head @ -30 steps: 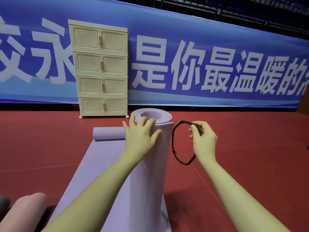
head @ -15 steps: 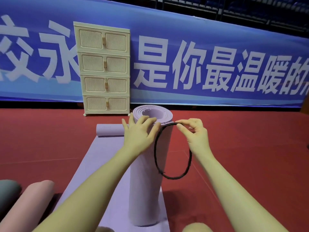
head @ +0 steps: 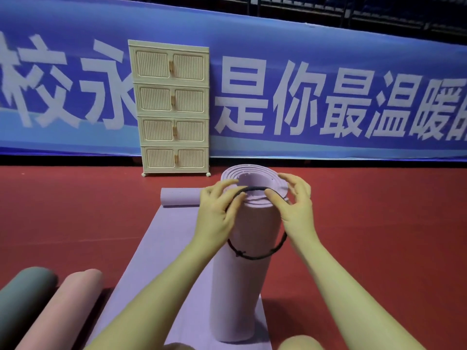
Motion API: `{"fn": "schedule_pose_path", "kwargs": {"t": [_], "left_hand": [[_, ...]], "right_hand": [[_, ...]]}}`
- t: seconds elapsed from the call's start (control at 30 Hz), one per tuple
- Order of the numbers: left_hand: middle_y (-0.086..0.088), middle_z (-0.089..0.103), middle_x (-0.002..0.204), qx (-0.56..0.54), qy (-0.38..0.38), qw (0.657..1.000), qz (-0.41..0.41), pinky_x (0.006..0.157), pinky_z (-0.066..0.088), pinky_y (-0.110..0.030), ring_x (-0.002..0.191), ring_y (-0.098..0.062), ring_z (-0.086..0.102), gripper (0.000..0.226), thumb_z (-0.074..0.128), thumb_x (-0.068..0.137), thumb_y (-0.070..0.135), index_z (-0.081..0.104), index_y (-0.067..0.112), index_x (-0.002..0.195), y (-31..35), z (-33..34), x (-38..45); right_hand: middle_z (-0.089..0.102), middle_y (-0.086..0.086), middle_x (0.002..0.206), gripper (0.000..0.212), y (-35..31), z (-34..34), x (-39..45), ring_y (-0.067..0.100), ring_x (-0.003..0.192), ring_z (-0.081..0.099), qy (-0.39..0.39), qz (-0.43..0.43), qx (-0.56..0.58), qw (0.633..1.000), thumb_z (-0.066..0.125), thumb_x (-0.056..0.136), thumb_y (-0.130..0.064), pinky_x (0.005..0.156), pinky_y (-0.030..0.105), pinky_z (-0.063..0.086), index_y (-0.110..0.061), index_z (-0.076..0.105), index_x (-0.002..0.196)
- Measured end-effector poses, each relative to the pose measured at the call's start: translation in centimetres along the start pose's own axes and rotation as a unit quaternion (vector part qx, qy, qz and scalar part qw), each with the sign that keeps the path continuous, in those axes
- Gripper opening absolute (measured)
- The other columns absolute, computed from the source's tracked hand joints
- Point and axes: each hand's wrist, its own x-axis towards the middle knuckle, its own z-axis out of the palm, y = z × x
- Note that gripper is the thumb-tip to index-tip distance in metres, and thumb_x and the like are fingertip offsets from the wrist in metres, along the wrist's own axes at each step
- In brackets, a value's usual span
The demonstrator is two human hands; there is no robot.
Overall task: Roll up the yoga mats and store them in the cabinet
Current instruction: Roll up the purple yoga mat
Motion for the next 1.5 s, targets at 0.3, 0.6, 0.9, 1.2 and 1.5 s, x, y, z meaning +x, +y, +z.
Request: {"fn": "schedule_pose_path", "kwargs": {"t": [0.3, 0.6, 0.9, 1.2, 1.5], "left_hand": [[0.008, 0.059, 0.11, -0.115, -0.014, 0.976, -0.186, 0.101, 0.033, -0.019, 0.104, 0.012, 0.046, 0.028, 0.047, 0.1, 0.016, 0.057, 0.039, 0.112, -1.9, -0.7, 3.2], [0.005, 0.066, 0.099, -0.114, -0.027, 0.959, -0.258, 0.085, 0.04, -0.019, 0.091, -0.003, 0.053, 0.026, 0.043, 0.101, 0.024, 0.068, 0.017, 0.107, -4.0, -0.5, 4.7], [-0.003, 0.067, 0.094, -0.131, -0.025, 0.958, -0.254, 0.086, 0.045, -0.035, 0.092, -0.02, 0.059, 0.022, 0.045, 0.1, 0.024, 0.063, 0.014, 0.099, -4.1, -0.9, 5.1], [0.001, 0.064, 0.07, -0.112, -0.033, 0.949, -0.292, 0.063, 0.047, -0.036, 0.071, -0.025, 0.059, 0.022, 0.039, 0.099, 0.035, 0.048, 0.028, 0.081, -4.7, -1.3, 6.2], [0.006, 0.056, 0.048, -0.106, -0.084, 0.921, -0.365, 0.051, 0.038, -0.024, 0.039, -0.003, 0.047, 0.02, 0.042, 0.101, 0.023, 0.056, 0.01, 0.094, -5.2, -1.6, 8.4]], "right_hand": [[0.049, -0.004, 0.129, 0.042, 1.9, 0.1, 0.2, 0.009, 0.125, 0.049, -0.039, 0.03, 0.154, 0.987, 0.068, 0.072, -0.013, 0.103, 0.023, 0.041, -0.02, 0.042, 0.104], [0.049, 0.011, 0.133, 0.022, 2.1, 0.0, 0.3, -0.008, 0.114, 0.053, -0.067, 0.003, 0.104, 0.992, 0.056, 0.085, 0.013, 0.088, 0.011, 0.042, -0.007, 0.049, 0.085], [0.064, -0.008, 0.114, 0.021, 2.4, 0.3, 0.6, -0.011, 0.083, 0.057, 0.071, -0.032, -0.033, 0.996, 0.05, 0.095, -0.004, 0.077, 0.013, 0.043, -0.023, 0.048, 0.085], [0.069, 0.007, 0.081, 0.019, 1.3, -0.8, 2.6, 0.015, 0.064, 0.061, 0.049, 0.017, -0.019, 0.998, 0.047, 0.097, -0.007, 0.061, 0.022, 0.043, -0.02, 0.046, 0.084], [0.068, 0.0, 0.064, 0.009, 0.5, 0.2, 4.0, 0.009, 0.044, 0.053, 0.04, 0.114, 0.01, 0.993, 0.046, 0.098, -0.012, 0.044, 0.021, 0.036, -0.014, 0.047, 0.09]]}}
